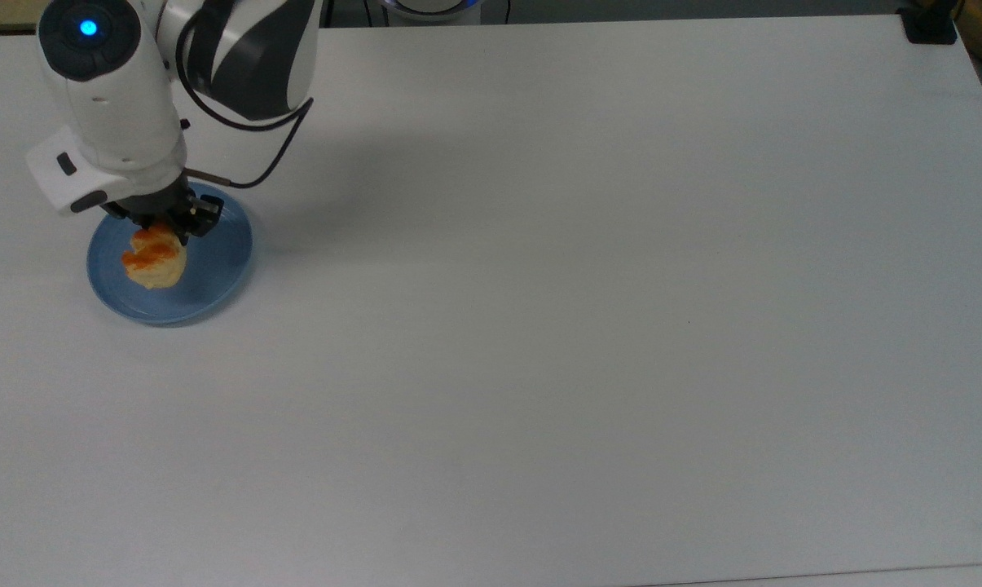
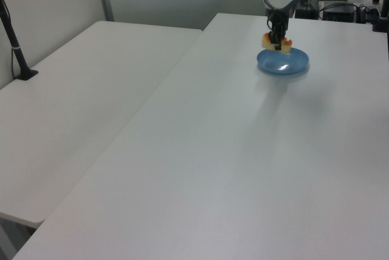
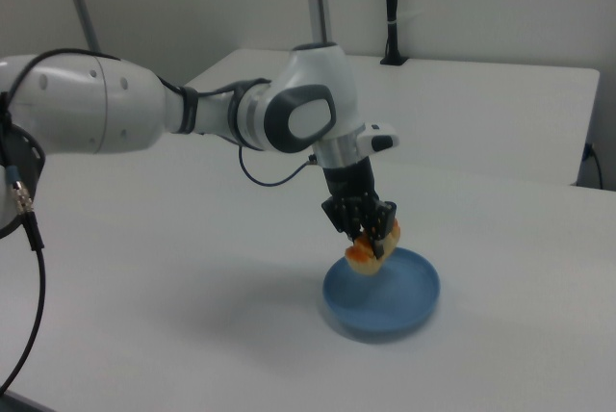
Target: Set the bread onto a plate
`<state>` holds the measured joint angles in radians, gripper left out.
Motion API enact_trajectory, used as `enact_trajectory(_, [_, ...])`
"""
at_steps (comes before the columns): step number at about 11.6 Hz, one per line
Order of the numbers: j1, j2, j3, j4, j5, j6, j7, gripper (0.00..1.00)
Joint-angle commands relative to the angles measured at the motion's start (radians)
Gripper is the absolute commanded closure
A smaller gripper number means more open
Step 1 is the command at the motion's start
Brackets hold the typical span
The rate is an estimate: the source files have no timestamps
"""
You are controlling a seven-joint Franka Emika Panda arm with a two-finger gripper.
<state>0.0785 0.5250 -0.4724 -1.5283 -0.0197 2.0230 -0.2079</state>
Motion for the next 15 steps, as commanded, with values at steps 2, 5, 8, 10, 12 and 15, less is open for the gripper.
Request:
enact_trajectory(2, [-0.005,0.053,-0.003,-0.010,0.046,0.063,0.039,0.00])
enact_trajectory(5, [-0.006,0.052,-0.003,-0.018,0.052,0.074,0.038,0.00])
enact_trajectory(8, [-0.005,0.015,-0.002,-0.018,0.052,0.062,0.051,0.00])
enact_trajectory(10, [0.001,-0.067,0.004,-0.018,0.053,0.034,0.118,0.00])
enact_trajectory(12, [0.006,-0.169,0.040,-0.013,0.052,-0.059,0.166,0.00])
enact_trajectory(15, [0.007,-0.292,0.148,-0.012,0.044,-0.214,0.211,0.00])
